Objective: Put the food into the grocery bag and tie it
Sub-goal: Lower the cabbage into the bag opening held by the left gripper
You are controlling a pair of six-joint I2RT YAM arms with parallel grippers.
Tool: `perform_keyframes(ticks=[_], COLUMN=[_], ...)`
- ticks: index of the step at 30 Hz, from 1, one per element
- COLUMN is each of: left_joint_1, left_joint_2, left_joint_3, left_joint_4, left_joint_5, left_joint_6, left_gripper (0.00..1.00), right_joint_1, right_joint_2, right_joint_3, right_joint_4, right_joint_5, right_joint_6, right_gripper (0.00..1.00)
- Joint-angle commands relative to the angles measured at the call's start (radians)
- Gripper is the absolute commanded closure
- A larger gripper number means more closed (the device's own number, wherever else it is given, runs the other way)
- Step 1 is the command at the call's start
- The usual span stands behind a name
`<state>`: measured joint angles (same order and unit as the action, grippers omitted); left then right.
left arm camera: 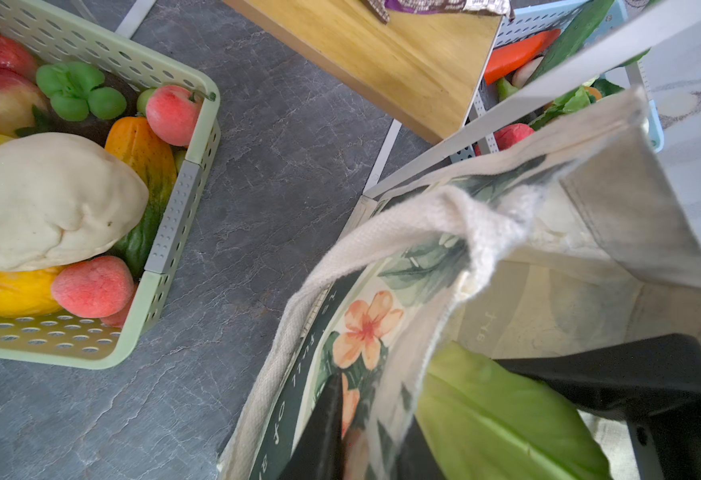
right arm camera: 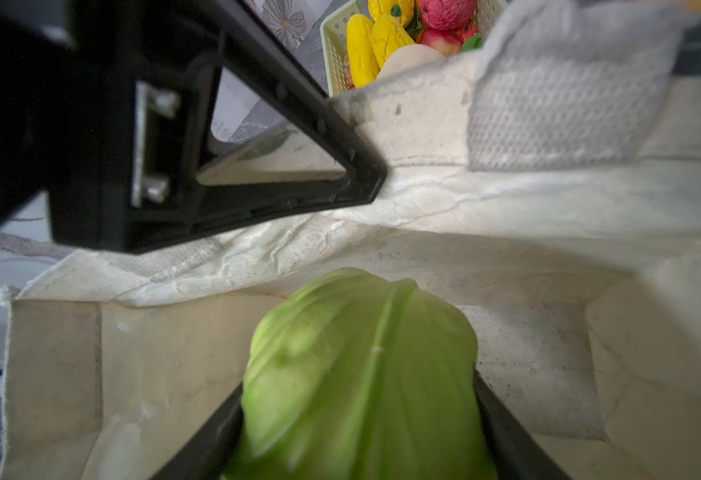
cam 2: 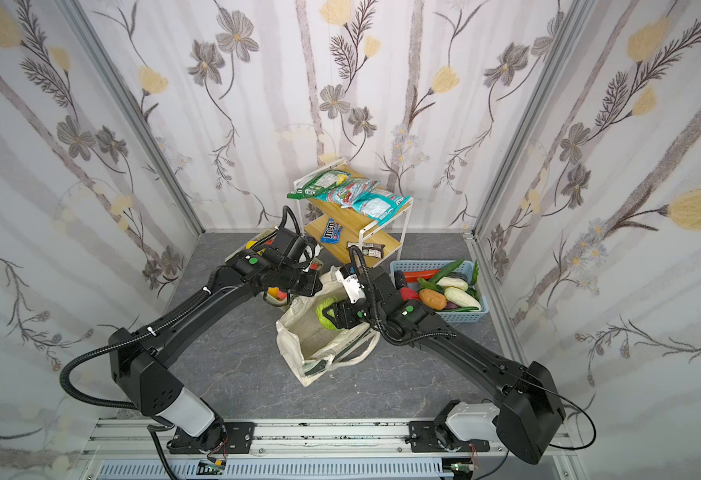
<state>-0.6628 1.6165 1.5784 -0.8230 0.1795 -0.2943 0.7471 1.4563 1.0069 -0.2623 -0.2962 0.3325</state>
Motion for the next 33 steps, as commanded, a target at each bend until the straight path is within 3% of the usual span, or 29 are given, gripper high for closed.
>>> perform_keyframes(ticks=[1,9,21,33], left_joint_1=[0.000,0.000,-0.008,-0.005], left_joint_2=[0.002,0.004,-0.009,-0.028], left_joint_3=[0.014,0.028,0.024,-0.004], left_joint_4=[0.002,-0.002,0.019,0.045], left_joint_5=[-0.012,-0.002,0.115,0.125], left_joint_6=[-0.005,-0.012,-0.006,-0.026], left_gripper=[0.83,0.89,0.98,0.99], right_joint_1=[0.004,0.004,0.026,0.041], right_joint_2=[0.007,0.019,0.090,0.089], right_joint_3=[-0.008,-0.026,0.009,0.028], right_joint_4=[-0.032,-0.069,-0.066,-0.041], right_joint_5=[0.009,0.026,0.045,0.032], right_joint_6=[-0.034,-0.071,-0.083,-0.037], right_gripper=[0.32,0.33,0.34,0.35])
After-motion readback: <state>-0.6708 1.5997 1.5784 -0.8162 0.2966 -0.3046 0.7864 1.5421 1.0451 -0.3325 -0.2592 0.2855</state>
